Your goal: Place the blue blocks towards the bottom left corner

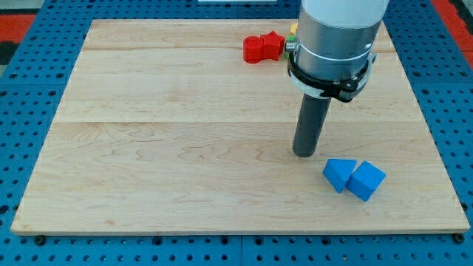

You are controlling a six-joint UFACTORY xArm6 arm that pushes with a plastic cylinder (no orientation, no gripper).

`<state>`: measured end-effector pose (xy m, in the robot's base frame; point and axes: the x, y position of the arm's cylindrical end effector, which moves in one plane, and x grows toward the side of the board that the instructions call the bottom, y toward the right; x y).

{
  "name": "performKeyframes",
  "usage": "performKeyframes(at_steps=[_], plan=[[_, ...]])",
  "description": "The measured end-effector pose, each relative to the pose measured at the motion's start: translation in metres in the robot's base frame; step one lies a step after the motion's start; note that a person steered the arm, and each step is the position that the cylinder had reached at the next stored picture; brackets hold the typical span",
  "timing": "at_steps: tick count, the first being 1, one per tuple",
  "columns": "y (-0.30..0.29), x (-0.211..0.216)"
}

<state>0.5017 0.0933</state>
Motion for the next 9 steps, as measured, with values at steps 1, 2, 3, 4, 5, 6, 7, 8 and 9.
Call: performKeyframes(at_steps=[1, 2, 3, 4, 5, 6, 7, 8, 9], plan=[[0.027, -0.004], [0.059, -0.008], [0.079, -0.008], [0.085, -0.008], [0.111, 0.005], [0.143, 0.019], [0.136, 0.079], [0.116, 0.074], [0.065, 0.046]])
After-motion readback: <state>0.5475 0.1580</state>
